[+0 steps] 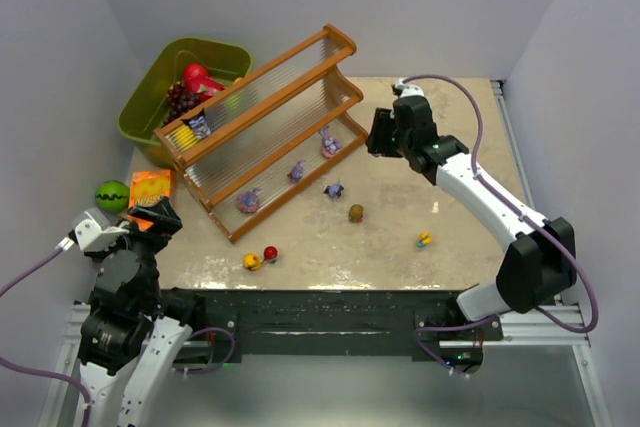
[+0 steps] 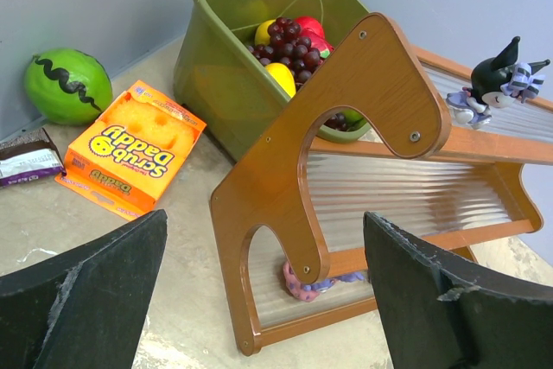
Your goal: Place and organize the plastic toys onto the shelf
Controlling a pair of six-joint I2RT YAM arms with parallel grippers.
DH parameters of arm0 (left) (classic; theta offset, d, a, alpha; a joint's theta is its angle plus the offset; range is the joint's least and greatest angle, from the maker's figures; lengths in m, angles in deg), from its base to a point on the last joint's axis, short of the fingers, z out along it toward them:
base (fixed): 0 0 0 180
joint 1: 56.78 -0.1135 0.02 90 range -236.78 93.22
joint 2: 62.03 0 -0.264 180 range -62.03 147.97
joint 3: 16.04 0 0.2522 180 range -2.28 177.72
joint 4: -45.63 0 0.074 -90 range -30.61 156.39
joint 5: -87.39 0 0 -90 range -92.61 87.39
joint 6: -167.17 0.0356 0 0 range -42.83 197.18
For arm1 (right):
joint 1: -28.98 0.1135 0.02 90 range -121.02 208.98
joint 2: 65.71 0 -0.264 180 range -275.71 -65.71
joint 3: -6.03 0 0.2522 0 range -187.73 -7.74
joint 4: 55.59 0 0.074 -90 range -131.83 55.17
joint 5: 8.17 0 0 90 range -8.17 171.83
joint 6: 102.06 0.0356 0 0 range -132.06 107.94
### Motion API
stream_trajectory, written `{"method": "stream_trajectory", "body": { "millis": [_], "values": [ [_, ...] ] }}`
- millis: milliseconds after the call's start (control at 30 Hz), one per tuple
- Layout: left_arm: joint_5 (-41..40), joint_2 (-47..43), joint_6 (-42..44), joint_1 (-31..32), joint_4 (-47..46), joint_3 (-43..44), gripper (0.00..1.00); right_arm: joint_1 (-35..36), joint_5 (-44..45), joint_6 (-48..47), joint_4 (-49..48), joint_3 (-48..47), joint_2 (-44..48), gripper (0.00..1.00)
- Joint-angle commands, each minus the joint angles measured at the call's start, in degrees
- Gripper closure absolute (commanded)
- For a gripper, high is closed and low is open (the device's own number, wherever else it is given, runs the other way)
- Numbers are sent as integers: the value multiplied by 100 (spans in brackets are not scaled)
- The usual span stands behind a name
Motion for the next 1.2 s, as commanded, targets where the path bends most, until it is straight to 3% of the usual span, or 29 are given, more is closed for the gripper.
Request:
{"method": "stream_trajectory", "body": {
  "millis": [0, 300, 600, 833, 933, 1167],
  "values": [
    [-26, -29, 45, -14, -159, 9, 0, 356, -142, -1, 626, -895, -76, 100],
    [-44, -73, 36, -23, -142, 9, 0, 1253, 165, -45, 1487, -3074, -954, 100],
    [-53, -73, 36, -23, -150, 9, 0, 1781, 245, 130, 1900, -4788, -1762, 100],
    [-53, -73, 36, -23, -142, 9, 0, 2071, 394, 315, 2331, -6737, -2702, 100],
    [-53, -64, 27, -23, -142, 9, 0, 2132, 429, 394, 2402, -7205, -3019, 100],
    [-35, -64, 53, -23, -151, 0, 0, 2203, 579, 509, 1901, -7084, -3100, 100]
  ]
}}
